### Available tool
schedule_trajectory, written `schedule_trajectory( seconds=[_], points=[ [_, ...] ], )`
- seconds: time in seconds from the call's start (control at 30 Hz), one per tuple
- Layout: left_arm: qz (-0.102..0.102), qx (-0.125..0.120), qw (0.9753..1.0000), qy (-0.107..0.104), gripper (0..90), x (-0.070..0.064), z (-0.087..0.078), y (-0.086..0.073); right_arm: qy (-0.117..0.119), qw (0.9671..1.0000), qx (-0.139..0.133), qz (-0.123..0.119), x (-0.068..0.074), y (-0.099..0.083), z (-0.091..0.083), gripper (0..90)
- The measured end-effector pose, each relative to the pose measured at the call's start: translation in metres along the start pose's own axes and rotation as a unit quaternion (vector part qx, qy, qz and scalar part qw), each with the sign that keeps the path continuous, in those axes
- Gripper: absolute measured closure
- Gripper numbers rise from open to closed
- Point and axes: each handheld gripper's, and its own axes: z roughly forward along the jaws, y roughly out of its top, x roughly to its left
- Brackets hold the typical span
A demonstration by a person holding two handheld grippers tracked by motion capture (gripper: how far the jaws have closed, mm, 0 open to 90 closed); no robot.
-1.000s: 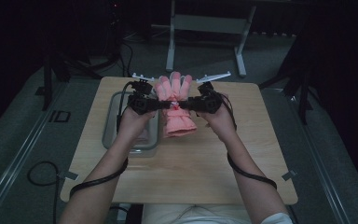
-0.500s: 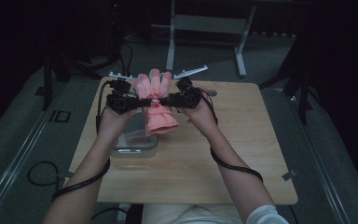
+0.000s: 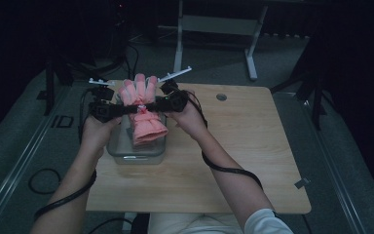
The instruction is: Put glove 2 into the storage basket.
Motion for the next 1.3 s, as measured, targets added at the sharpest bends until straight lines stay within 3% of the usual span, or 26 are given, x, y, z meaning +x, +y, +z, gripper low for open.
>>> schedule_trajectory(
  seconds=[0.3, 0.5, 0.87, 1.07, 1.3],
  points=[
    [-0.019, 0.014, 0.9997, -0.012, 73.4, 0.024, 0.021, -0.008, -0.009, 0.9997, 0.023, 0.007, -0.008, -0.004, 0.024, 65.5],
    [-0.031, 0.024, 0.9992, -0.005, 73.4, 0.040, 0.039, -0.015, -0.017, 0.9989, 0.041, 0.014, -0.019, -0.010, 0.045, 65.6],
    [-0.068, 0.059, 0.9959, -0.003, 73.2, 0.066, 0.070, -0.037, -0.024, 0.9958, 0.082, 0.033, -0.032, -0.030, 0.084, 65.7],
    [-0.081, 0.080, 0.9935, 0.003, 73.1, 0.068, 0.079, -0.043, -0.012, 0.9937, 0.098, 0.052, -0.039, -0.041, 0.094, 65.6],
    [-0.085, 0.095, 0.9916, 0.021, 72.6, 0.066, 0.085, -0.045, -0.015, 0.9917, 0.113, 0.059, -0.042, -0.045, 0.100, 64.8]
  ],
)
